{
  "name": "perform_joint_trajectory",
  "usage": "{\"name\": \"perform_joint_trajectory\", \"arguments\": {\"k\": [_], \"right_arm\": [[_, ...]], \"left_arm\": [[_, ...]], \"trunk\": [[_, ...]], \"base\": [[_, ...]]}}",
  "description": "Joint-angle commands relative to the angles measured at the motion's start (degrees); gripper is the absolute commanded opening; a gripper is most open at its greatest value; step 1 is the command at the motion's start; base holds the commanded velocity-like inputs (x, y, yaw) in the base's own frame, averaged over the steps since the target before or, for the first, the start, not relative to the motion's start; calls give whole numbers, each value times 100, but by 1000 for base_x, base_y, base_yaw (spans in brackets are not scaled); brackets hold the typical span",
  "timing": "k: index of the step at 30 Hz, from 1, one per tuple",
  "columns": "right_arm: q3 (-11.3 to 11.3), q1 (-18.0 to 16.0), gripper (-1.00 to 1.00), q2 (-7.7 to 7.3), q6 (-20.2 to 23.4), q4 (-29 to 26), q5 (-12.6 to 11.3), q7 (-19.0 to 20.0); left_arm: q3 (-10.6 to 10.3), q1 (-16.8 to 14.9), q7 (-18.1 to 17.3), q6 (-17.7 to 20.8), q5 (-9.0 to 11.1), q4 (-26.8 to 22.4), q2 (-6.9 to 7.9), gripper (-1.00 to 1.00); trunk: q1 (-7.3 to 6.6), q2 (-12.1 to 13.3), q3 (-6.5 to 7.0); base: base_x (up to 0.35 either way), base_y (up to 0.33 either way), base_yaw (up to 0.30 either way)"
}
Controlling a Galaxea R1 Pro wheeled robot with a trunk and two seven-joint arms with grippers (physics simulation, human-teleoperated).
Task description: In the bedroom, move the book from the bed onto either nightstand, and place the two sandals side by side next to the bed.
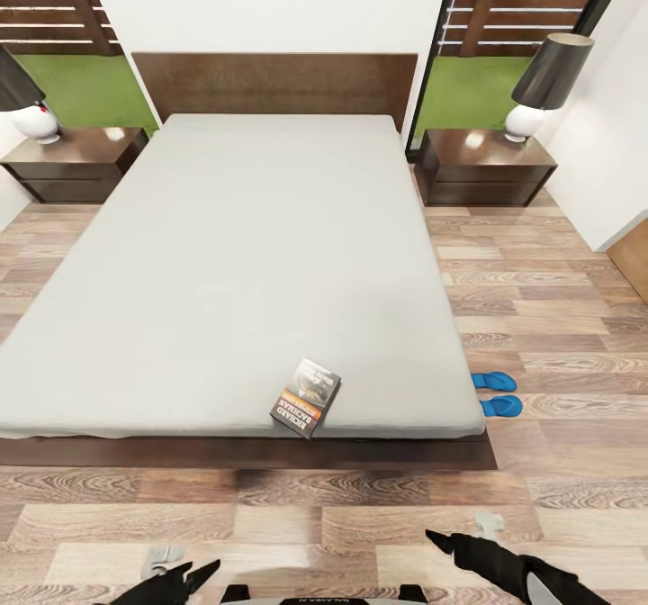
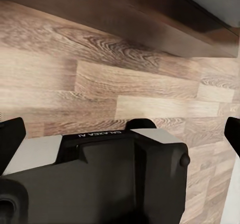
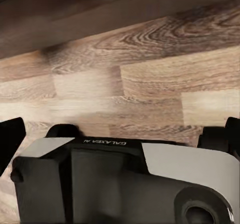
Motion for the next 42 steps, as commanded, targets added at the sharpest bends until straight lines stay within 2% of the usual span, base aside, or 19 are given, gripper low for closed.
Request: {"name": "perform_joint_trajectory", "arguments": {"k": [1,2,4,9,13,14,15,17,18,20,22,29,30,35,40,42], "right_arm": [[22,-1,100,6,308,-259,-57,19],[19,-1,100,20,654,-601,-59,27],[18,-1,100,23,923,-951,-62,32],[9,-1,100,38,1075,-1248,-70,36],[9,-1,100,464,1042,-1388,-72,29],[9,-1,100,514,1041,-1392,-72,29],[9,-1,100,628,1037,-1403,-77,29],[9,-1,100,697,1034,-1413,-86,32],[13,-1,100,790,1032,-1419,-92,34],[18,-1,100,1075,1030,-1423,-97,35],[23,-1,100,1282,1030,-1423,-98,36],[33,-1,100,1554,1030,-1467,-113,61],[34,-1,100,1656,1034,-1515,-118,68],[39,-1,100,1792,1044,-1701,-130,86],[16,-1,100,1807,1036,-1925,-177,89],[1,-1,100,1801,1032,-1977,-361,100]], "left_arm": [[46,-3,-12,-29,27,8,8,100],[134,-3,-7,-29,27,8,14,100],[256,-3,-4,-25,27,8,18,100],[474,-3,0,-21,27,1,12,100],[755,-3,-6,-11,27,1,49,100],[783,-3,-10,-7,27,1,61,100],[854,-3,-23,2,27,3,107,100],[906,-3,-30,8,27,6,138,100],[938,-3,-29,13,27,10,153,100],[960,-3,-29,18,27,15,157,100],[967,-3,-28,21,27,16,151,100],[976,-3,-28,17,30,178,151,100],[978,-3,-28,16,33,241,156,100],[980,-3,-22,15,36,300,155,100],[980,-3,-34,12,36,306,153,100],[980,-3,-42,8,36,307,152,100]], "trunk": [[1,-3,-4],[1,-3,-4],[1,-3,-4],[1,-3,-4],[1,-3,-4],[1,-3,-4],[1,-3,-4],[1,-3,-4],[1,-3,-4],[1,-3,-4],[1,-3,-4],[1,-3,-4],[1,-3,-4],[1,-3,-4],[1,-3,-4],[1,-3,-4]], "base": [[0,0,0],[0,0,0],[0,0,0],[0,0,0],[0,0,0],[0,0,0],[0,0,0],[0,0,0],[0,0,0],[0,0,0],[0,0,0],[0,0,0],[0,0,0],[0,0,0],[0,0,0],[0,0,0]]}}
